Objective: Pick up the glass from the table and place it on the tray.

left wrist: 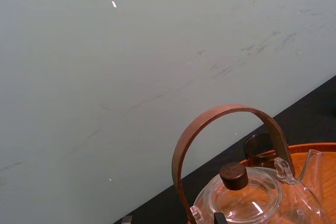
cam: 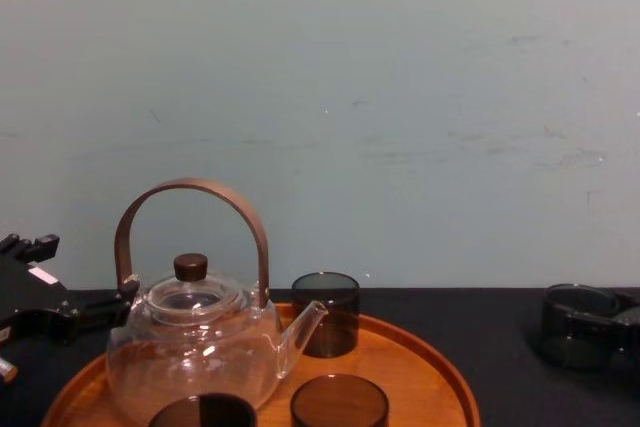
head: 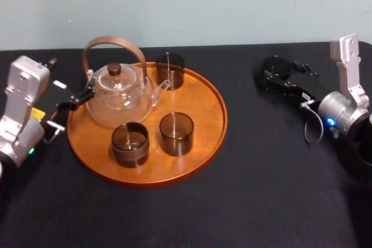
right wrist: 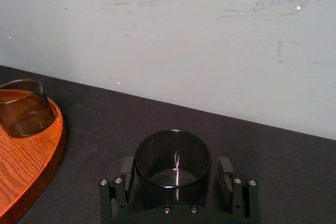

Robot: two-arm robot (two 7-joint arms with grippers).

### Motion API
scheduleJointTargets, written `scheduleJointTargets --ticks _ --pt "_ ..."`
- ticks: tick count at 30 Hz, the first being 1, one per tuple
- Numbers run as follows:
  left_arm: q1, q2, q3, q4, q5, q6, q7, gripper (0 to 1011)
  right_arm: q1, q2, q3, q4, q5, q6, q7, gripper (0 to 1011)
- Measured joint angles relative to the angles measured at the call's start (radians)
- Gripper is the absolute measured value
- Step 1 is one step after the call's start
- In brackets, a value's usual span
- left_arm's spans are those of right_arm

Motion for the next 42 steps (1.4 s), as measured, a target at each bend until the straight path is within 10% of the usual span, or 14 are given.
scheduleJointTargets --ticks 16,42 --pt "0.0 0.0 0.0 0.0 0.0 0.0 0.0 1009 0.079 -0.037 -0.007 0.137 -0.035 -0.018 0.013 1002" --pt "0.0 0.0 0.0 0.0 0.0 0.0 0.0 1009 0.06 -0.033 0.001 0.105 -0.033 -0.008 0.03 904"
